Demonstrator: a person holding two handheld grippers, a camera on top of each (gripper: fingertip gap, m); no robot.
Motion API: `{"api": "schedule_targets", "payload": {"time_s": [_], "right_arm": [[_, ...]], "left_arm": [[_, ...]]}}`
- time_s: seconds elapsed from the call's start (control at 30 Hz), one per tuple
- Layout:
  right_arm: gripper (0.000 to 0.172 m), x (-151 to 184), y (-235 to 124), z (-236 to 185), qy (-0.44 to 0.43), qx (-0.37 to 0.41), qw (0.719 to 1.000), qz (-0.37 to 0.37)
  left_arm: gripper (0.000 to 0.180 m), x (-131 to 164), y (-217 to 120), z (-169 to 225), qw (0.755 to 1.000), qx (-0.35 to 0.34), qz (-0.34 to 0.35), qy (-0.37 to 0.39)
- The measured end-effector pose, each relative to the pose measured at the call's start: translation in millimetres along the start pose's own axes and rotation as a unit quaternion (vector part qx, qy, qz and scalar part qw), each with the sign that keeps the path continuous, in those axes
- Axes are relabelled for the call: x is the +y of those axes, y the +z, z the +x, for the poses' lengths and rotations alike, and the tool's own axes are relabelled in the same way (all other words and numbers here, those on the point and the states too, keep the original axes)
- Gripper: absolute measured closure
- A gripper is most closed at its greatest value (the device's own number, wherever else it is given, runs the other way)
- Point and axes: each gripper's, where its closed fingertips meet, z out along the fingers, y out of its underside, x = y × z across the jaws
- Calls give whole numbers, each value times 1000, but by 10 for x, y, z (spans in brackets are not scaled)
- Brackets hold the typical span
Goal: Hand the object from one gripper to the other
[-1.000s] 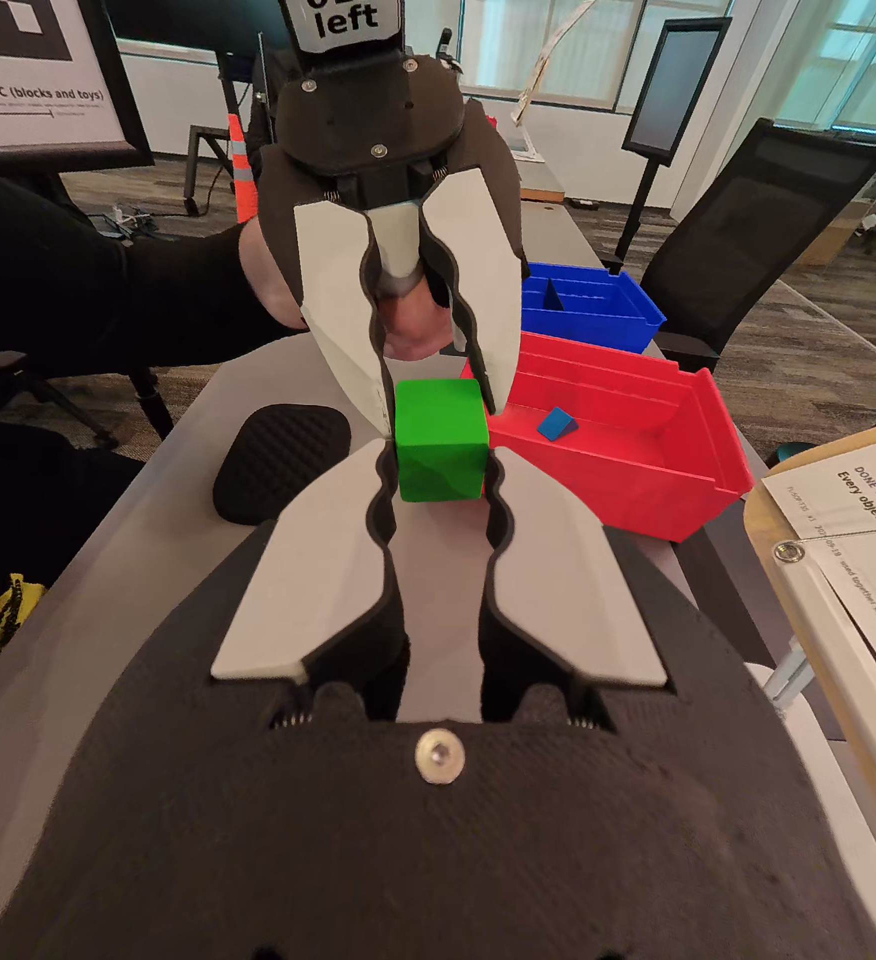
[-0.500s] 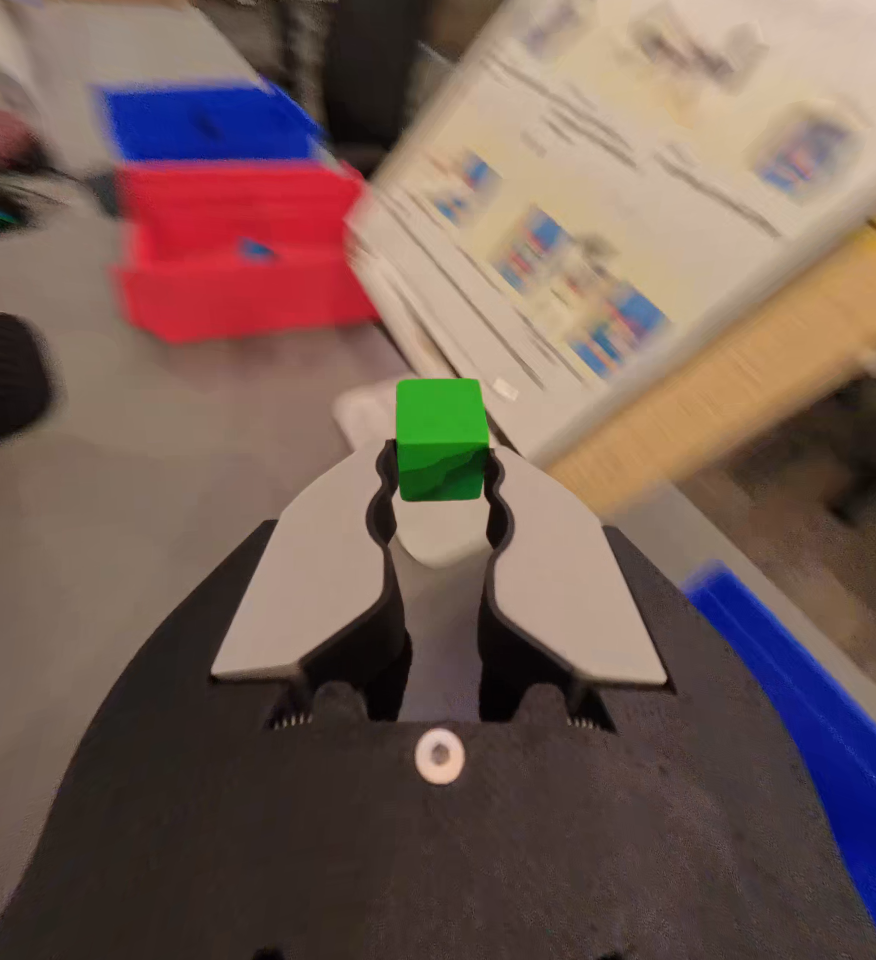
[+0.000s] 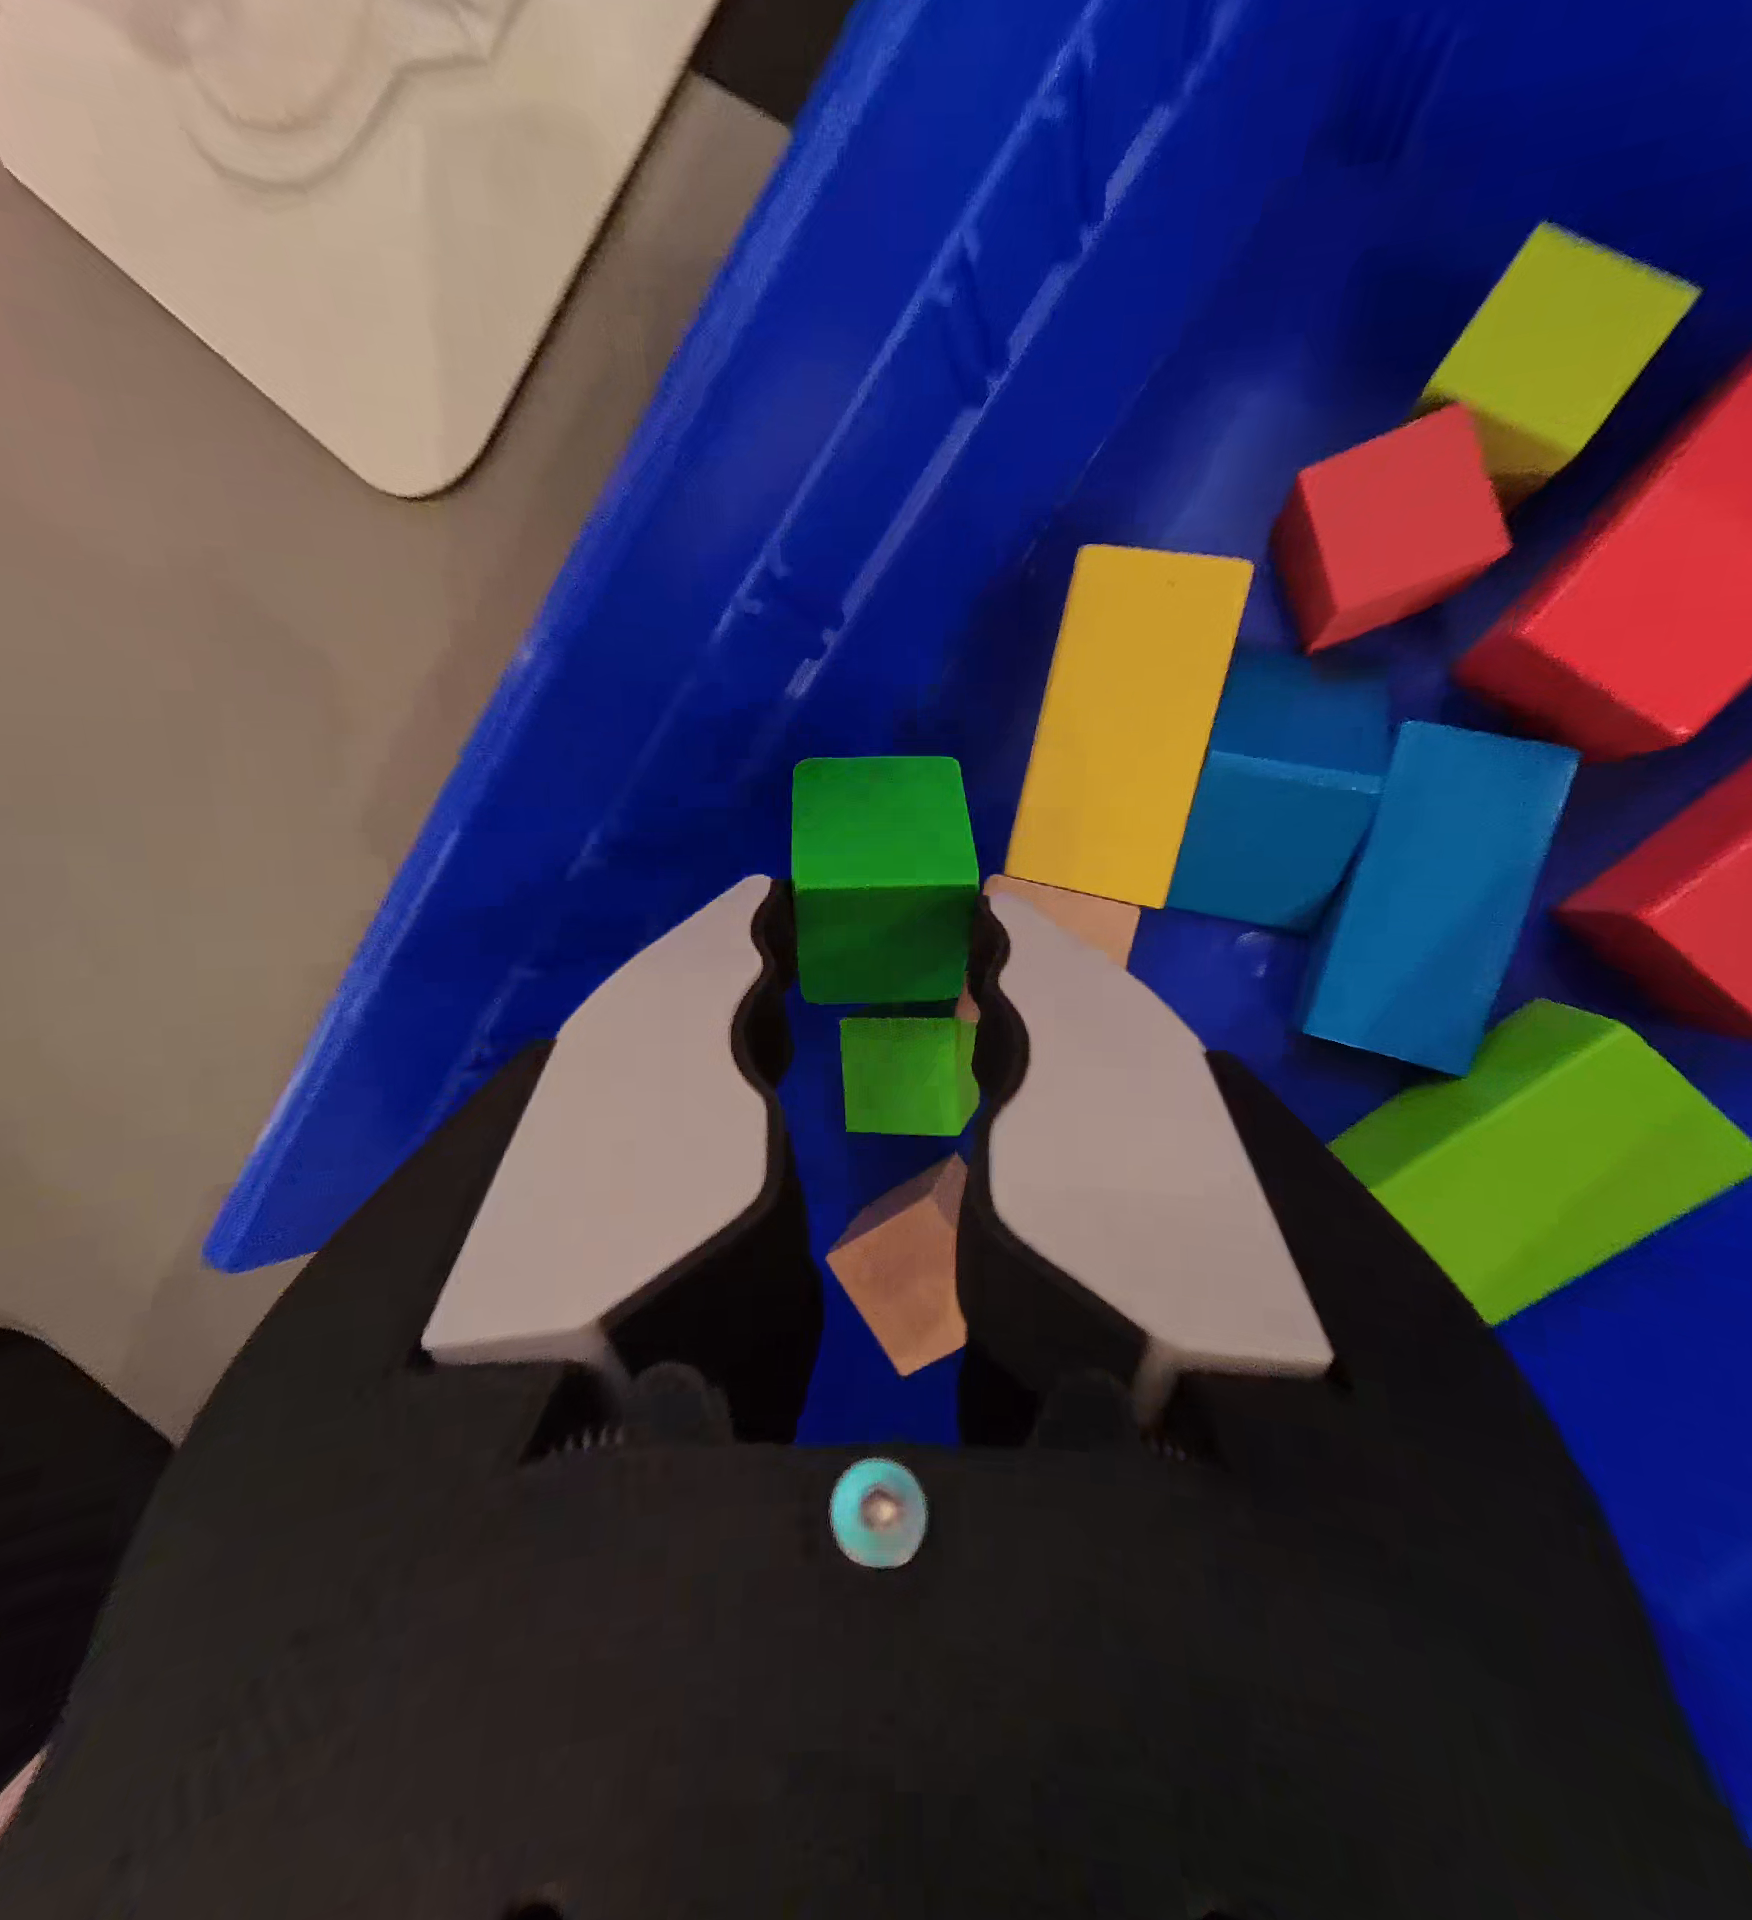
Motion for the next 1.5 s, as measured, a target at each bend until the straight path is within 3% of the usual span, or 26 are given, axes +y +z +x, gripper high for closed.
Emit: {"api": "schedule_targets", "payload": {"time_s": [0.2, 0.47, 0.97, 1.17, 1.33, 1.5], "right_arm": [[141, 25, 80, -8, -7, 14, 999, -28], [142, 44, 77, 112, -23, 105, 991, -81], [142, 116, 314, 166, -29, 110, 986, -122], [141, 138, 320, 193, -17, 107, 987, -122], [126, 108, 227, 164, -17, 106, 988, -112], [127, 18, -1, 76, -23, 108, 991, -79]], "left_arm": [[175, 39, 5, -30, 1000, 0, -2, -9], [175, 103, -26, -81, 1000, -8, -12, -8], [172, 278, -81, -206, 999, -29, -41, -5], [166, 509, -117, -407, 996, -46, -66, -32], [157, 729, -204, -641, 991, -82, -98, -37], [139, 1184, -421, -1145, 975, -135, -173, -43]]}}
